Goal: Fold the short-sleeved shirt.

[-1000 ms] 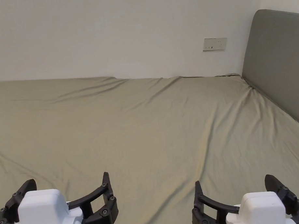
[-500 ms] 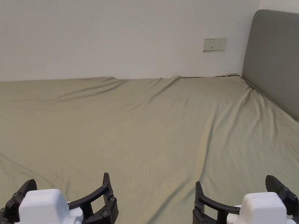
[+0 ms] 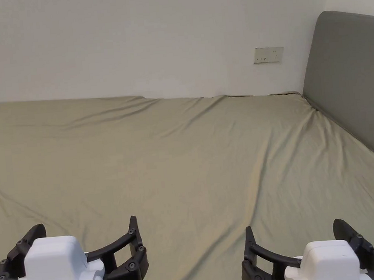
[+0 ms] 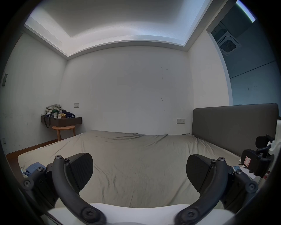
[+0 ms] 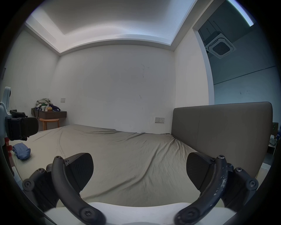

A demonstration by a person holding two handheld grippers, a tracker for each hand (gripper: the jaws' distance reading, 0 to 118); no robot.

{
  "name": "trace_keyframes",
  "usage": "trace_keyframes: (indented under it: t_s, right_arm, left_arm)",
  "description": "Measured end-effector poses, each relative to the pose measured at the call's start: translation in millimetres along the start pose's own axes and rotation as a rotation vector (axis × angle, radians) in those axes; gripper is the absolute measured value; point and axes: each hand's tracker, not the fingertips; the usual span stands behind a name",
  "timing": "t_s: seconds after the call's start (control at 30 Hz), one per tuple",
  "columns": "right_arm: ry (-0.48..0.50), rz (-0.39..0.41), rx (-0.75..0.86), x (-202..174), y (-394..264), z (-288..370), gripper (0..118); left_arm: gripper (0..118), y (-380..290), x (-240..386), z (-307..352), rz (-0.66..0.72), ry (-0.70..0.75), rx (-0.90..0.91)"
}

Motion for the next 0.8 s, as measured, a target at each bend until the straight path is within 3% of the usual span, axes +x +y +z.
trace_keyframes:
  t_s: [0.8]
  right_arm:
    - [0.017,-0.018,-0.010,-0.2,1.7,-3.1,118]
  left_arm:
    - [118,3.4,-0.7,0.5,0.000,0.001,-0.005]
